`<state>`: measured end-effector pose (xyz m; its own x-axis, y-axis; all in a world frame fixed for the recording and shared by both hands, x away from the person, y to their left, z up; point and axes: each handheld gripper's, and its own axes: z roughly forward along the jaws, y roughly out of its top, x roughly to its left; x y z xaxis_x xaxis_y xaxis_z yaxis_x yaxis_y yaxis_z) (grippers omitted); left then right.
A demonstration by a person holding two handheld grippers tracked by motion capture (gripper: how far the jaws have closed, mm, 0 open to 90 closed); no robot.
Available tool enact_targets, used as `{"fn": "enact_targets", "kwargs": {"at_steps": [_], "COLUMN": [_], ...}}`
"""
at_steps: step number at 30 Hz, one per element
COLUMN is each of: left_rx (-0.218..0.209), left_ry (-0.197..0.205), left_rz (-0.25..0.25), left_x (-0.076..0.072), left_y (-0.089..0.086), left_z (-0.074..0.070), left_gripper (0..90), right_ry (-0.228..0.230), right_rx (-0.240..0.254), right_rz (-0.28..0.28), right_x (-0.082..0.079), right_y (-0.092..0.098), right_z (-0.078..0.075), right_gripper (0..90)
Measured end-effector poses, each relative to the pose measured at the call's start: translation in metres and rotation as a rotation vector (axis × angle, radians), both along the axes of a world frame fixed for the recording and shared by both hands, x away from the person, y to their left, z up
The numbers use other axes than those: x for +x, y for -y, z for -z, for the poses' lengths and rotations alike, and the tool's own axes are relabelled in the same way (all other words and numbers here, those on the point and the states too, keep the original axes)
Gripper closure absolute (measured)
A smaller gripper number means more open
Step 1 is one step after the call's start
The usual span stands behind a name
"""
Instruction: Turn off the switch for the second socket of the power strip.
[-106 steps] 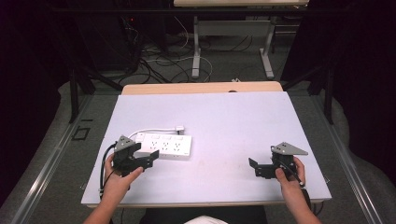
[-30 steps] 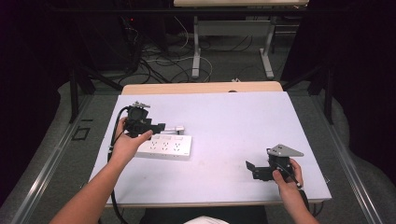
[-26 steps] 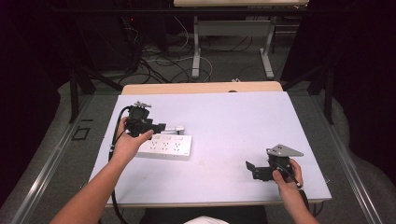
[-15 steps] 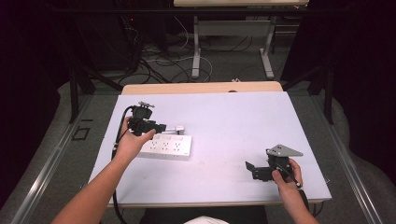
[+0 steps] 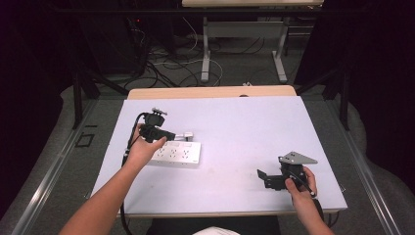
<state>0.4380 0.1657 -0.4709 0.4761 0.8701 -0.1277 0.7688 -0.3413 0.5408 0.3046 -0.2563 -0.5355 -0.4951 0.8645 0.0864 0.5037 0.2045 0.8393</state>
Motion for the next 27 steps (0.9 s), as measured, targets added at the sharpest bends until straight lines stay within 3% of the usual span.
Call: {"fn": "enact_targets", "kwargs": {"at_steps": [22, 27], "left_rx": [0.038, 0.023], "left_ry": [-0.069, -0.081], "left_rz": [0.013, 0.010], "left_x": [0.009, 0.010], "left_y": [0.016, 0.018], "left_z": [0.017, 0.021], "left_gripper": [78.1, 79.8], "right_ry": [0.003, 0.000], "right_rx": [-0.001, 0.000], "right_rz": [-0.002, -0.002], "right_x": [0.000, 0.000], "right_y": [0.000, 0.000], "right_z": [0.000, 0.000], "right_gripper": [4.0, 4.2]}}
